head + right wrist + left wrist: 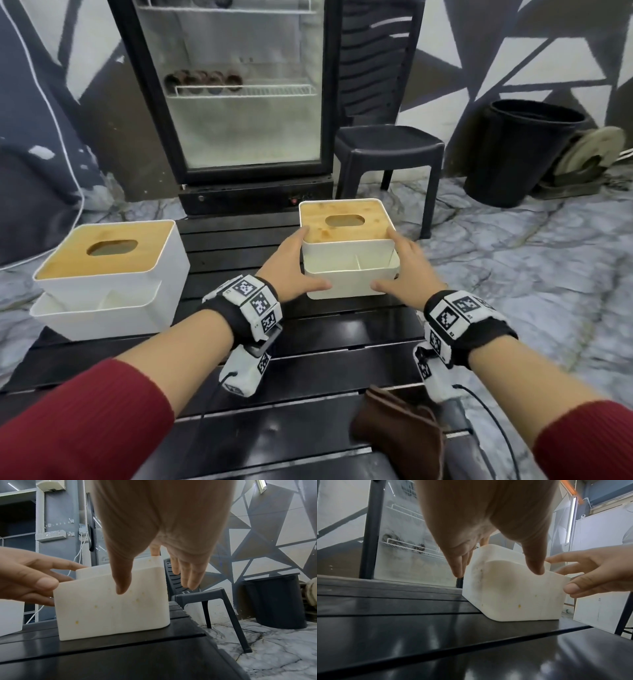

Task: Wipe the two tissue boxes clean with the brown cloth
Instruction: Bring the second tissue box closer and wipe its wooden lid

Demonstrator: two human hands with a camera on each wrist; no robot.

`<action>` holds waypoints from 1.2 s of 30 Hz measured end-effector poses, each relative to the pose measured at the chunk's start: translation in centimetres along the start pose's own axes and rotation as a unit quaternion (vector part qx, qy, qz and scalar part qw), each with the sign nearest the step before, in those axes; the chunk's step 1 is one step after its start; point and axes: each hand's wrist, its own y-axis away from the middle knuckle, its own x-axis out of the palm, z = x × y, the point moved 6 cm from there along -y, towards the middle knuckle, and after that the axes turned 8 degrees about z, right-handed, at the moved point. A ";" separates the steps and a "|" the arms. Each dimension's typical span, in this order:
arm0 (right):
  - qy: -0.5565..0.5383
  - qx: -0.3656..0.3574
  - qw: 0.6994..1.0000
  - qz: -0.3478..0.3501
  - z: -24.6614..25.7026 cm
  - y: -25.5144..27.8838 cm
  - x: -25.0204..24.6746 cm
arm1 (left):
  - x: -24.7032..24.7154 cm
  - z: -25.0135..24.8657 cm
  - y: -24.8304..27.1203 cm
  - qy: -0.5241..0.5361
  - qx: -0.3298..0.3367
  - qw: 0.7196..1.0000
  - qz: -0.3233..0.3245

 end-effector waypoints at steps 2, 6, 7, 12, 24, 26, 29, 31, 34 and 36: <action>-0.011 -0.001 1.000 0.001 -0.2 -0.2 0.1 | 0.2 0.2 -0.3 0.001 -0.004 1.000 0.002; -0.027 0.001 1.000 -0.006 -0.4 -0.4 0.2 | 0.4 0.4 -0.5 0.004 -0.005 1.000 -0.008; -0.033 0.003 0.999 -0.009 -0.5 -0.4 0.2 | 0.4 0.5 -0.5 0.011 -0.003 1.000 -0.012; -0.059 0.008 0.998 -0.013 -0.5 -0.2 0.2 | 0.2 0.6 -0.3 0.049 0.001 0.999 -0.014; -0.051 -0.046 0.998 -0.008 5.2 3.2 -0.5 | -4.5 0.0 5.7 0.101 0.023 0.994 -0.027; -0.052 -0.057 0.997 -0.012 6.5 4.6 -0.3 | -5.2 0.1 7.8 0.111 0.028 0.993 -0.033; -0.060 -0.070 0.996 -0.012 8.0 7.0 0.6 | -5.7 0.4 11.3 0.133 0.036 0.990 -0.038; -0.066 -0.076 0.995 -0.006 8.7 8.8 1.4 | -5.5 0.7 13.7 0.141 0.039 0.988 -0.042; -0.072 -0.080 0.994 0.004 9.5 11.6 3.0 | -4.8 1.5 17.1 0.157 0.036 0.986 -0.047; -0.081 -0.082 0.993 0.007 9.8 13.4 4.0 | -4.1 2.0 19.1 0.165 0.036 0.984 -0.046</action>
